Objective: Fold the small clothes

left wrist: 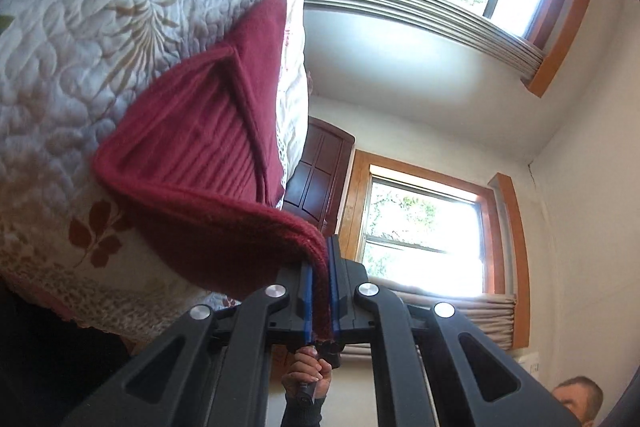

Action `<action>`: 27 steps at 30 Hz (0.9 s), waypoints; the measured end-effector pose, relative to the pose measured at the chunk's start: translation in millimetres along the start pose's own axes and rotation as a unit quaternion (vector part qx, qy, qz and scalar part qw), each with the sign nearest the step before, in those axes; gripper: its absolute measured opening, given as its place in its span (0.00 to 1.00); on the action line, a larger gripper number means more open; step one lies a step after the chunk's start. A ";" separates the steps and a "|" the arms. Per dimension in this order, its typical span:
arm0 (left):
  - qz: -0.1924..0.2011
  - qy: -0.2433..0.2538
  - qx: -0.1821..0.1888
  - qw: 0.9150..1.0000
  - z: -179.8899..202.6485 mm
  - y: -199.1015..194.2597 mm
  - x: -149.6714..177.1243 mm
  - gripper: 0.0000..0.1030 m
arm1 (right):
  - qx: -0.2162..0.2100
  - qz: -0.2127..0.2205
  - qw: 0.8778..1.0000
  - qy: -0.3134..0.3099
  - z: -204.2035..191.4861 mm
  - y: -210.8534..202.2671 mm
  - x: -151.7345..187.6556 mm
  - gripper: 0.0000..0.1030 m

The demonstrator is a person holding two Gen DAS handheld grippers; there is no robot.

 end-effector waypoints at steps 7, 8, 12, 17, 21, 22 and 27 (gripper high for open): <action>0.046 -0.016 -0.052 0.997 -18.1 35.7 -65.6 0.06 | 0.050 -0.054 0.997 0.008 25.3 69.7 -40.8 0.10; 0.053 -0.022 -0.062 0.996 -23.2 39.9 -73.3 0.06 | 0.053 -0.064 0.997 0.009 28.3 78.6 -45.2 0.12; 0.082 -0.044 -0.086 0.992 -38.2 45.6 -96.5 0.06 | 0.055 -0.086 0.995 -0.005 30.5 96.4 -63.1 0.19; 0.108 -0.023 -0.093 0.990 -22.5 44.9 -102.7 0.38 | 0.051 -0.075 0.995 -0.052 18.2 76.3 -97.6 0.38; 0.121 0.050 -0.119 0.984 17.3 38.1 -93.2 0.54 | 0.061 -0.080 0.989 -0.110 15.5 58.5 -121.1 0.38; 0.120 0.075 -0.142 0.980 25.8 37.5 -89.5 0.57 | 0.063 -0.087 0.987 -0.122 16.4 57.9 -124.9 0.38; 0.098 0.190 -0.307 0.927 44.9 50.3 -81.8 0.64 | 0.100 -0.126 0.966 -0.201 30.9 69.9 -123.9 0.48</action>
Point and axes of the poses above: each gripper's, at about its wrist camera, not at the fingertips, and y roughly the way its jaws point, z to its right, x to its underside, the point moved 5 cm from there along y, roughly the way its jaws point, and after that the axes turned 4 degrees about -y, right-handed, at the moved point
